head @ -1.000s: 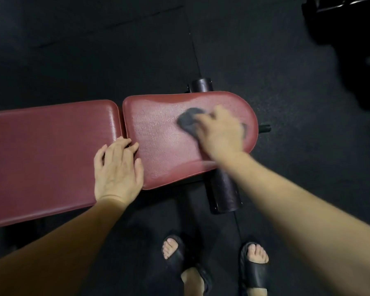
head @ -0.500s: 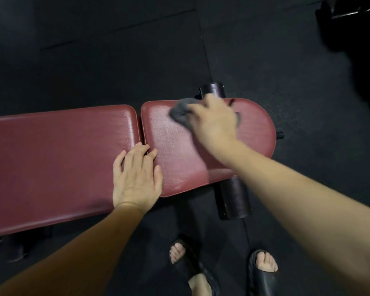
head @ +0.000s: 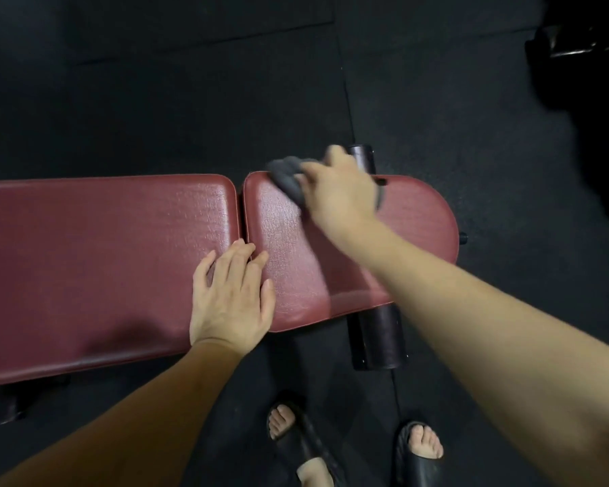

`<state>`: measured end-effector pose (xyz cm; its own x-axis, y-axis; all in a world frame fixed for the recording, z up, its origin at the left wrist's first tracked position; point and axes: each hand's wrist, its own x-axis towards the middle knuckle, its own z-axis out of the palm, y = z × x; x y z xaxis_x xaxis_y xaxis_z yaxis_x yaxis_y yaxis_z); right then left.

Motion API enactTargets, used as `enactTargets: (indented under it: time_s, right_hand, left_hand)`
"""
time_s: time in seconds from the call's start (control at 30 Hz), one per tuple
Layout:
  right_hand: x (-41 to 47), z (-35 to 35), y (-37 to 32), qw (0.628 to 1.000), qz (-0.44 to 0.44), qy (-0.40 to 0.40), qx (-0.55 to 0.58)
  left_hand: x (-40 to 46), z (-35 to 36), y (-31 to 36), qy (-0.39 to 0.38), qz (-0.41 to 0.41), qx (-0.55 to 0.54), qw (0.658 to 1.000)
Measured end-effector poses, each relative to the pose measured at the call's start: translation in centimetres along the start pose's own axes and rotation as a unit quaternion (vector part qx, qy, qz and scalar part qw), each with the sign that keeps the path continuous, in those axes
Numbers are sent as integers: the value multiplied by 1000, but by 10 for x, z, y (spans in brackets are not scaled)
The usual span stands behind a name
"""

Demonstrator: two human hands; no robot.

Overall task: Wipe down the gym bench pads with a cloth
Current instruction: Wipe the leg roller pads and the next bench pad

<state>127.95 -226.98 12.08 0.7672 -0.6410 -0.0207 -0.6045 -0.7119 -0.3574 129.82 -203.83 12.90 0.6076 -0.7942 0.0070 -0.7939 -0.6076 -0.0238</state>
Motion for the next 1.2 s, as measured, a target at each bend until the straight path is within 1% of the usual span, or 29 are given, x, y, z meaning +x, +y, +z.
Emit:
enactTargets:
  time_s: [0.07,0.13,0.17,0.23,0.27,0.3,0.37,0.4,0.47,0.53,0.63,0.8,0.87,0.93,1.07,1.2]
  right_hand:
    - [-6,-8,56,997,65,12,-33]
    - [-10,-15,84,992,124,12,-35]
    - [-10,-13,81,987,153,23,-34]
    - [-6,-7,55,978,198,58,-25]
    - [-4,-2,36,977,202,63,-18]
    - [-2,3,19,981,184,54,-10]
    - [2,10,-3,992,122,25,33]
    - [4,12,-3,995,90,12,48]
    - [3,5,15,998,56,-10,28]
    - [0,-5,49,997,77,-10,-4]
    - [-4,-14,100,988,149,10,-26]
    - [-28,-16,136,960,275,44,24]
    - [-35,-18,138,943,325,56,42]
    - [-48,-19,135,934,350,57,49]
    - [-88,-13,123,923,373,89,41]
    - [-69,-3,99,919,378,107,21]
  left_hand:
    - [0,0,-1,-14,0,-1,1000]
    - [0,0,-1,-23,-1,1,1000]
    - [1,0,0,-26,-2,2,1000]
    - [1,-1,0,-28,-2,1,1000]
    - [1,-1,0,-27,-2,2,1000]
    - [0,0,0,-24,0,2,1000]
    - [0,0,0,-17,3,-2,1000]
    - [0,1,0,-12,6,-4,1000]
    - [0,1,0,-2,5,-4,1000]
    - [0,2,0,3,5,-2,1000]
    - [0,2,0,3,4,-3,1000]
    - [0,1,0,-7,-3,-9,1000]
    - [1,0,1,-14,-5,-13,1000]
    - [1,-1,1,-20,-7,-14,1000]
    - [0,-3,1,-32,-7,-8,999]
    - [1,-3,1,-33,-5,0,999]
